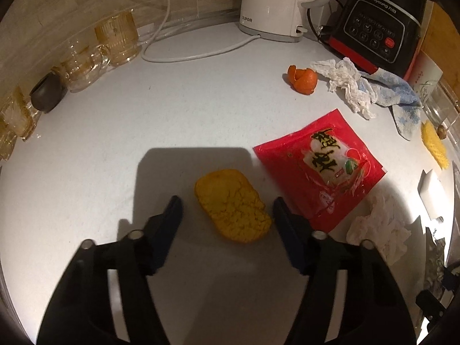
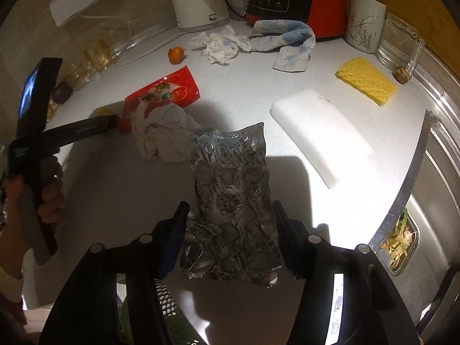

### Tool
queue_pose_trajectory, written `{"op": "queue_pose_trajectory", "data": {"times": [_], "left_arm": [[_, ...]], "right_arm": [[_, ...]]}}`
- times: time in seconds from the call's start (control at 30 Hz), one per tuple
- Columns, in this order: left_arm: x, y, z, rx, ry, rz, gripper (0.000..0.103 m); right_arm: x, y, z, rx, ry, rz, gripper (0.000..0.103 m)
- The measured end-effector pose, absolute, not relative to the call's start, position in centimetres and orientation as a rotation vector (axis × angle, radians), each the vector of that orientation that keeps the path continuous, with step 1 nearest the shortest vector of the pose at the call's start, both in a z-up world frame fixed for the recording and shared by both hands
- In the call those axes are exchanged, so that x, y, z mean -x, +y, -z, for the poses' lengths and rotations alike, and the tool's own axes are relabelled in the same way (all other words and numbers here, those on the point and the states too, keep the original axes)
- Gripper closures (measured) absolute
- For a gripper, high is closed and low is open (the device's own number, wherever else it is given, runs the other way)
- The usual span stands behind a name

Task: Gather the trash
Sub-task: 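Grasp the bread slice with the left tool and lift it, then drop the bread slice into the green basket with the left tool while the right tool drops the foil pack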

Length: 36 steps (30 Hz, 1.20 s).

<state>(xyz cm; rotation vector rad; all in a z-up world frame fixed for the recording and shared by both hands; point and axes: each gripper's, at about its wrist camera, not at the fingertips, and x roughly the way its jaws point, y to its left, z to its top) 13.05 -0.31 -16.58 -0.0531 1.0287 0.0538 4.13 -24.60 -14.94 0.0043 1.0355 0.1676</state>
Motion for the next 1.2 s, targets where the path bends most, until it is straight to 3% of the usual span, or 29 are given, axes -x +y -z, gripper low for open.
{"op": "queue_pose_trajectory", "data": {"times": [0.03, 0.2, 0.27, 0.3, 0.53, 0.83, 1.2], "left_arm": [[-13.1, -0.3, 16.5, 0.055, 1.026, -0.052, 0.055], [-12.6, 0.0, 15.9, 0.087, 0.992, -0.025, 0.075], [-12.4, 0.0, 15.4, 0.079, 0.979, -0.008, 0.092], [-12.3, 0.0, 15.3, 0.080, 0.982, 0.005, 0.094], [-11.7, 0.6, 14.9, 0.082, 0.988, 0.042, 0.100], [-8.6, 1.5, 12.5, 0.079, 0.970, 0.118, 0.100], [2.4, -1.5, 8.9, -0.054, 1.006, 0.354, 0.100]], "right_arm": [[-4.0, -24.7, 14.8, -0.011, 1.034, -0.167, 0.045], [-3.7, -25.0, 14.4, -0.040, 1.024, -0.166, 0.044], [-3.6, -25.0, 14.3, -0.050, 1.022, -0.169, 0.044], [-3.6, -25.0, 14.3, -0.053, 1.021, -0.170, 0.044], [-2.8, -24.5, 14.0, -0.071, 1.009, -0.165, 0.044], [-0.5, -23.5, 12.3, -0.074, 0.971, -0.134, 0.044], [8.3, -21.6, 9.6, -0.096, 0.925, -0.066, 0.044]]}}
